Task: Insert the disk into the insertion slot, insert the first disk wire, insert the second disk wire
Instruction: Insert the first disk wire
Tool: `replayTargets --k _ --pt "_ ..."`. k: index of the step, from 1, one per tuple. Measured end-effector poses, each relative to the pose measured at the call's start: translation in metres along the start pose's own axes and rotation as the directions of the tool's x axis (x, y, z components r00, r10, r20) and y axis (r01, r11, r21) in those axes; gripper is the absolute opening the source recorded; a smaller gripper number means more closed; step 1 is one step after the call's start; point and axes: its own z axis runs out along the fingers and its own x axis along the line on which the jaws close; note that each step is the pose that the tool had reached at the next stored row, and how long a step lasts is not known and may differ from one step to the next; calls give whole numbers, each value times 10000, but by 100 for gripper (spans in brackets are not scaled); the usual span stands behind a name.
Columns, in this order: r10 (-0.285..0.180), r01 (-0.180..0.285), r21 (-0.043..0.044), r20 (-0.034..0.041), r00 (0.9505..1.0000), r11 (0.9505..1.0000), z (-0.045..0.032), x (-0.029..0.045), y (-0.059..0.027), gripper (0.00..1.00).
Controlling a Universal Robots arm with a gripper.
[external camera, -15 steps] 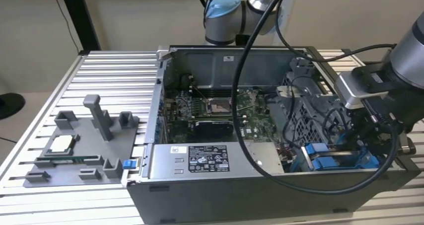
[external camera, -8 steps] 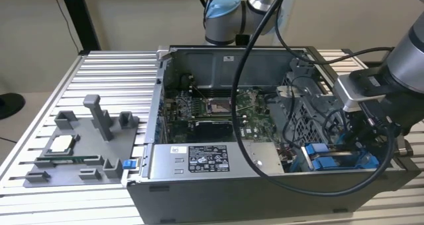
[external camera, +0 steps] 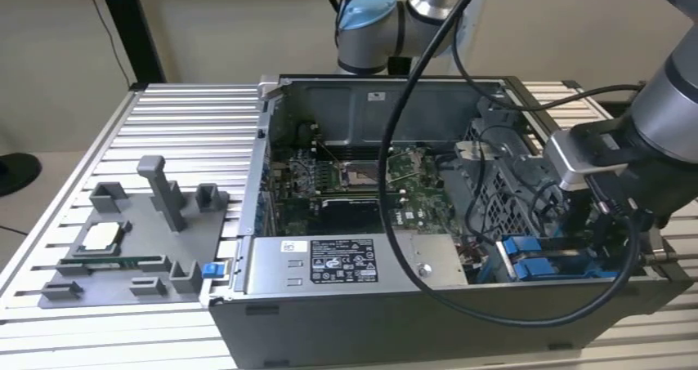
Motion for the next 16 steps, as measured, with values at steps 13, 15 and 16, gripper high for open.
replayTargets --k 13,15,16 --pt "4 -4 -2 51 10000 10000 -255 -44 -33 100" --pt "6 -6 -1 55 10000 10000 -253 -43 -54 100" --pt "3 -3 -3 60 10000 10000 -251 -44 -75 100"
